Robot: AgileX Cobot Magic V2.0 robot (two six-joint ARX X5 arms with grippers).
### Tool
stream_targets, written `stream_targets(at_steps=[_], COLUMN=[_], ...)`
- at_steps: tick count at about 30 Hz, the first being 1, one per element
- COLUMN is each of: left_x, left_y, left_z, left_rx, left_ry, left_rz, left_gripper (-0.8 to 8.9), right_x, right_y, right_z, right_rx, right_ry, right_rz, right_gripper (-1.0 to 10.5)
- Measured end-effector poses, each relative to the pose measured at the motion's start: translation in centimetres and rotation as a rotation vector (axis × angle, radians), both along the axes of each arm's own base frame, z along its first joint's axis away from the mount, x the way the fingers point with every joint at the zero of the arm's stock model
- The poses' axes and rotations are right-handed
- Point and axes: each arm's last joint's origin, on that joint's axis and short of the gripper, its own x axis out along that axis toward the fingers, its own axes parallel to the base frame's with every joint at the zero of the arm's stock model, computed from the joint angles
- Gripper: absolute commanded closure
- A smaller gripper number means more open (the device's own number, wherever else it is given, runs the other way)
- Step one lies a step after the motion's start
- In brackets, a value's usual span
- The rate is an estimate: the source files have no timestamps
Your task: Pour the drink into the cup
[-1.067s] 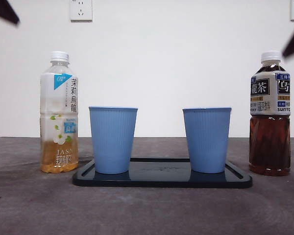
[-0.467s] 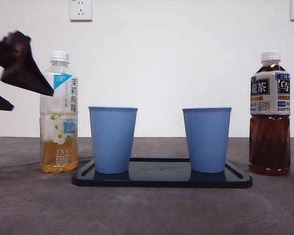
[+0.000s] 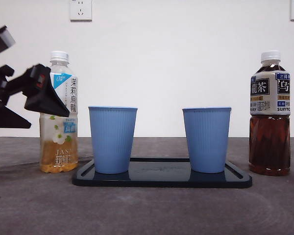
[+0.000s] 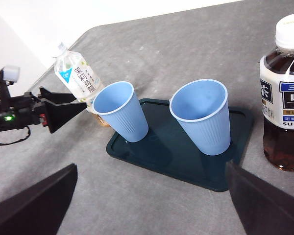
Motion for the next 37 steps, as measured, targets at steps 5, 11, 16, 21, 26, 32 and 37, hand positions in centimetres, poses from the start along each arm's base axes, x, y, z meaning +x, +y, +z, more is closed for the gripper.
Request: stream_targets(at_steps=[5, 11, 16, 21, 26, 32, 37], left_x=[0.9, 1.7, 2.1, 2.4, 2.6, 3.0, 3.1], left_y=[-0.3, -0.5, -0.6, -0.7, -0.7, -0.8, -0.9], left_z=[-1.0, -1.8, -2.4, -3.2, -2.9, -2.5, -2.4], left_rx=[-0.006, -0.012, 0.0, 0.011, 0.008, 0.006, 0.007], left_ry=[-0.03, -0.069, -0.087, -0.08, -0.099, -0.113, -0.115], left_rz=[-0.006, -0.007, -0.013, -0.016, -0.017, -0.018, -0.019], left_gripper=[2.2, 2.3, 2.93, 3.37, 4.54, 5.19, 5.98], right_x=[0.0, 0.0, 0.0, 0.0, 0.0, 0.0, 0.0], right_y=[0.0, 0.0, 0.0, 0.0, 0.0, 0.0, 0.0], right_z=[0.0, 0.0, 0.0, 0.0, 0.0, 0.0, 0.0], right_rx=[0.0, -0.002, -0.002, -0.002, -0.006, -0.008, -0.008], right_ry=[0.0, -0.001, -0.002, -0.002, -0.005, -0.006, -0.007], right_rz=[0.0, 0.001, 0.001, 0.001, 0.003, 0.004, 0.004], right_gripper=[4.7, 4.8, 4.8, 4.8, 4.8, 4.8, 4.8])
